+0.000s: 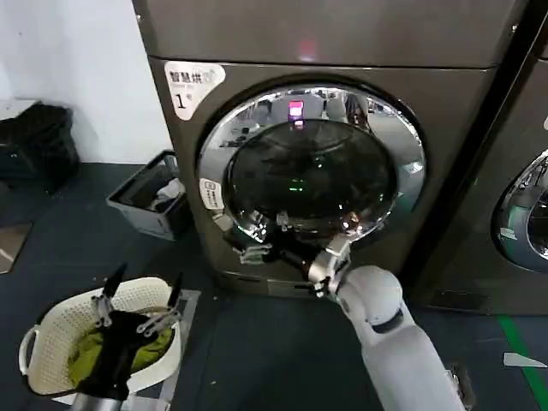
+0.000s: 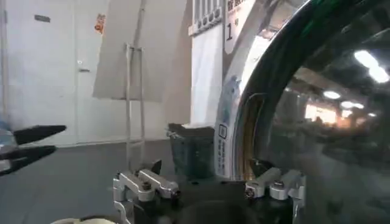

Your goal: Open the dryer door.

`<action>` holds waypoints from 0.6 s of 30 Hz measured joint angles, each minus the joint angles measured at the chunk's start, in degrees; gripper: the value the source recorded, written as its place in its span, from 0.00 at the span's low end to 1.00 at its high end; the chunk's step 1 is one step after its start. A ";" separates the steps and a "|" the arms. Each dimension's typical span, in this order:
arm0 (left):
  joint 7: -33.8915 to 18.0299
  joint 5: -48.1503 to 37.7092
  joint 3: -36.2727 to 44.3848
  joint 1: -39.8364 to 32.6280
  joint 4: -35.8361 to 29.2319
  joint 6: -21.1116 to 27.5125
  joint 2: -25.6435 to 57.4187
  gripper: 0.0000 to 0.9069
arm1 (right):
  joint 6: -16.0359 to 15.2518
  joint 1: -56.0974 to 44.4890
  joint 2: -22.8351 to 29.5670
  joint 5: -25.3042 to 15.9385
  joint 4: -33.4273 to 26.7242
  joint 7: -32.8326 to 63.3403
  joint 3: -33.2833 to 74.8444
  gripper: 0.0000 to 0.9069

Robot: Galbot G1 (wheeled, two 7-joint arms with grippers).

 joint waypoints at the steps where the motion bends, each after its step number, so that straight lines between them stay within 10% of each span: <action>1: 0.01 0.00 0.03 -0.01 0.00 0.00 0.00 1.00 | 0.00 0.12 0.12 0.00 -0.17 0.44 -0.31 1.00; 18: 0.05 0.02 0.32 -0.15 0.24 -0.14 0.19 1.00 | 0.46 3.10 2.51 -0.61 -4.20 7.00 -4.93 1.00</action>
